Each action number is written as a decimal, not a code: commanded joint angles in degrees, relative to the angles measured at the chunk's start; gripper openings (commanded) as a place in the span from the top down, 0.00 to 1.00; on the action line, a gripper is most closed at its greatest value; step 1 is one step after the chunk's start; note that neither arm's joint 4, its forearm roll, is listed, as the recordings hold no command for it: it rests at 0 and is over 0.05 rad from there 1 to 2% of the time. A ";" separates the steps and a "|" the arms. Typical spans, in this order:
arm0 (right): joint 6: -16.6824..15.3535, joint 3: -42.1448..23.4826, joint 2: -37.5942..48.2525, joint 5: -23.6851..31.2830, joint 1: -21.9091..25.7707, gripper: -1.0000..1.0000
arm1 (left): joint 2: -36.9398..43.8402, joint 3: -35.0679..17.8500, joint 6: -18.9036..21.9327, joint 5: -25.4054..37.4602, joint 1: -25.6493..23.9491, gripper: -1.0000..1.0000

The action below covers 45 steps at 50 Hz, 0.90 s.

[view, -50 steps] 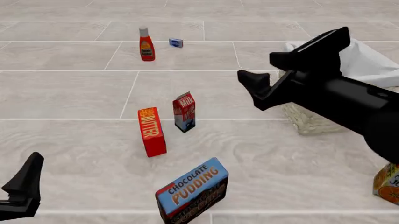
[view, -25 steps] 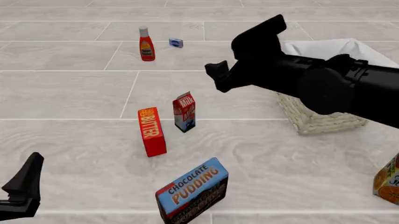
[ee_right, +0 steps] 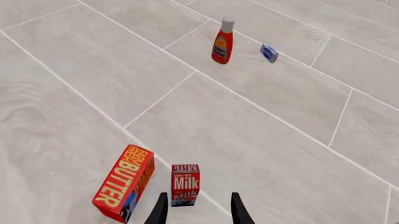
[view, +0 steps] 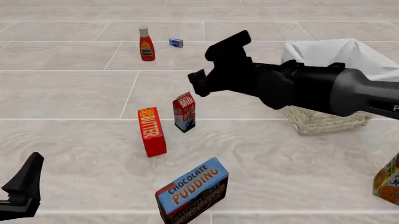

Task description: Pick the milk and place it in the basket.

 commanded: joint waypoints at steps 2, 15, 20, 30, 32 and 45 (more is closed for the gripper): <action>0.90 -4.01 6.74 -1.14 -0.36 0.00 | 0.00 0.00 0.01 0.00 0.00 0.00; 2.18 -6.86 12.00 -2.18 -0.23 0.00 | 0.00 0.00 -0.01 0.00 0.01 0.00; 2.69 -7.63 14.10 -2.60 0.61 0.00 | 0.00 0.00 -0.01 0.00 0.01 0.00; 4.34 -8.87 16.76 -3.21 1.71 0.00 | -0.01 0.00 0.00 0.00 0.00 0.00; 4.36 -9.06 17.12 -3.23 1.85 0.00 | 0.01 0.00 0.00 0.00 0.00 0.00; 5.21 -10.94 19.71 -3.33 2.09 0.00 | 0.00 0.00 0.00 0.00 0.00 0.00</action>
